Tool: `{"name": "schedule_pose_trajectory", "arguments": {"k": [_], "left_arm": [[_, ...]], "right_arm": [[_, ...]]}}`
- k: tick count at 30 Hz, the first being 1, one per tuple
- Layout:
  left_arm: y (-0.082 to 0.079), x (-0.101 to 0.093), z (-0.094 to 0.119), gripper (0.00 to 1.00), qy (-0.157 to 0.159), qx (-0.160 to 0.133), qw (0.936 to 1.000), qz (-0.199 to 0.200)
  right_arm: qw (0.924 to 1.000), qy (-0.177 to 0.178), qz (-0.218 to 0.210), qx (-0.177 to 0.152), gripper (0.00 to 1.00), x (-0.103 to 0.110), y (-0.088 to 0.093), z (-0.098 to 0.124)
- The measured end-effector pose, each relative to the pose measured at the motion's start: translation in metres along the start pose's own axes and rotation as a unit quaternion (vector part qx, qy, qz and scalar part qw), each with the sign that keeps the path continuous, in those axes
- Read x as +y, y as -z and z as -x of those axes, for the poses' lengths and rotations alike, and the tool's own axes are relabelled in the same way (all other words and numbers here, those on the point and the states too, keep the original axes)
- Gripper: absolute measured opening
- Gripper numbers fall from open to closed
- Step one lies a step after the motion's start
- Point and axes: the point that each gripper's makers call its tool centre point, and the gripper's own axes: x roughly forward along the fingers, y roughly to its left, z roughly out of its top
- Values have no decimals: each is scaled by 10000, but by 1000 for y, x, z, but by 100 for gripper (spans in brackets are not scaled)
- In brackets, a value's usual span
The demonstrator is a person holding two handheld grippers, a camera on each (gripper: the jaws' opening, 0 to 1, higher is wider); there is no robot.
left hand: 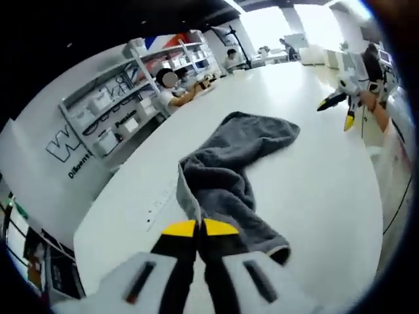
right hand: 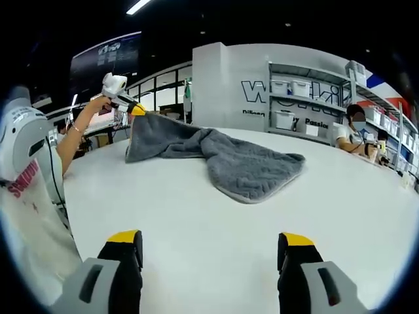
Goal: Fold the towel on the table until its edges align and the towel forms a compact rectangular stack.
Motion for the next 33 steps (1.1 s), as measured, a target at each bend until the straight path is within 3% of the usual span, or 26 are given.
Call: {"name": "schedule_pose_trajectory", "arguments": {"k": [6, 12, 17, 21, 26, 33], "left_arm": [[-15, -13, 14, 4, -24, -24, 9995, -300], [-44, -39, 31, 4, 157, -448, 9972, -579], [-69, -81, 42, 4, 1054, -1041, 9872, -589], [-67, -115, 42, 5, 1704, -1070, 9772, -672], [-60, -151, 47, 5, 2560, -1228, 9577, -465], [-33, -175, 42, 5, 2944, -915, 9506, -371]], "right_arm": [[10000, 13, 70, -19, 88, -2, -5, 1], [10000, -3, 74, -28, 88, -2, -5, -1], [10000, -17, 46, -35, 88, -1, -3, -2], [10000, 4, 16, -33, 88, -2, -2, -1], [10000, 0, -1, -17, 88, -2, 0, 0], [10000, -4, 9, 22, 88, -3, 1, -1]]}}
